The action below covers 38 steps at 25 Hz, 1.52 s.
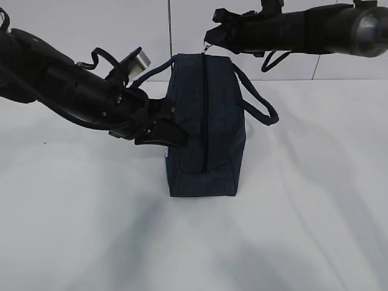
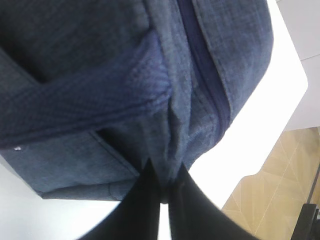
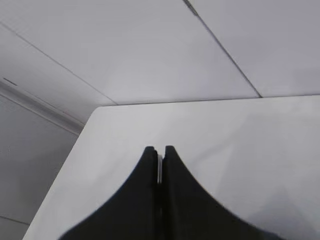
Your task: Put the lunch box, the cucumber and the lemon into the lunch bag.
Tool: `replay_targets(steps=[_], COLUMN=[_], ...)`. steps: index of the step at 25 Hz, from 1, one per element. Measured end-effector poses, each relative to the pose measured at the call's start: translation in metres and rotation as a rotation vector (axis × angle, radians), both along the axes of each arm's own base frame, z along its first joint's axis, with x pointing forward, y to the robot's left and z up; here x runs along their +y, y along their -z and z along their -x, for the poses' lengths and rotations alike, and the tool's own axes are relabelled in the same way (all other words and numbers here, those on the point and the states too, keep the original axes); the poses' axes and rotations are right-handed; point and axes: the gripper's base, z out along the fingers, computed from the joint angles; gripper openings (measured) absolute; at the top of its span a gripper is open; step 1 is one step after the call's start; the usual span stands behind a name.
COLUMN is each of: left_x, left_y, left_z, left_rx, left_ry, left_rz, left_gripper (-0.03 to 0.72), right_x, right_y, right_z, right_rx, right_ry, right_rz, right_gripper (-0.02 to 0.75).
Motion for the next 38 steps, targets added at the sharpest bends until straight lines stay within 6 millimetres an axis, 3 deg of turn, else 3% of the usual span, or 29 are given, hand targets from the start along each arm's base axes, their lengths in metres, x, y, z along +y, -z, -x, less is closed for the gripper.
replay_targets(steps=[11, 19, 23, 31, 38], left_x=[0.001, 0.004, 0.014, 0.056, 0.089], left_y=[0.001, 0.001, 0.002, 0.002, 0.0], left_z=[0.0, -0.005, -0.012, -0.041, -0.06], left_rx=[-0.009, -0.033, -0.049, -0.112, -0.144], left_ry=[0.011, -0.022, -0.069, -0.28, -0.502], left_rz=[-0.015, -0.032, -0.043, -0.082, -0.078], left_gripper=[-0.006, -0.006, -0.006, -0.006, -0.006], right_x=[-0.013, -0.025, -0.034, -0.049, -0.056], right_y=[0.04, 0.054, 0.049, 0.024, 0.018], right_z=[-0.033, -0.033, -0.033, -0.032, -0.03], right_rx=[0.023, 0.057, 0.068, 0.051, 0.206], right_ry=[0.026, -0.064, -0.11, -0.187, -0.145], right_rz=[0.011, 0.065, 0.141, 0.21, 0.179], right_gripper=[0.001, 0.001, 0.001, 0.001, 0.001])
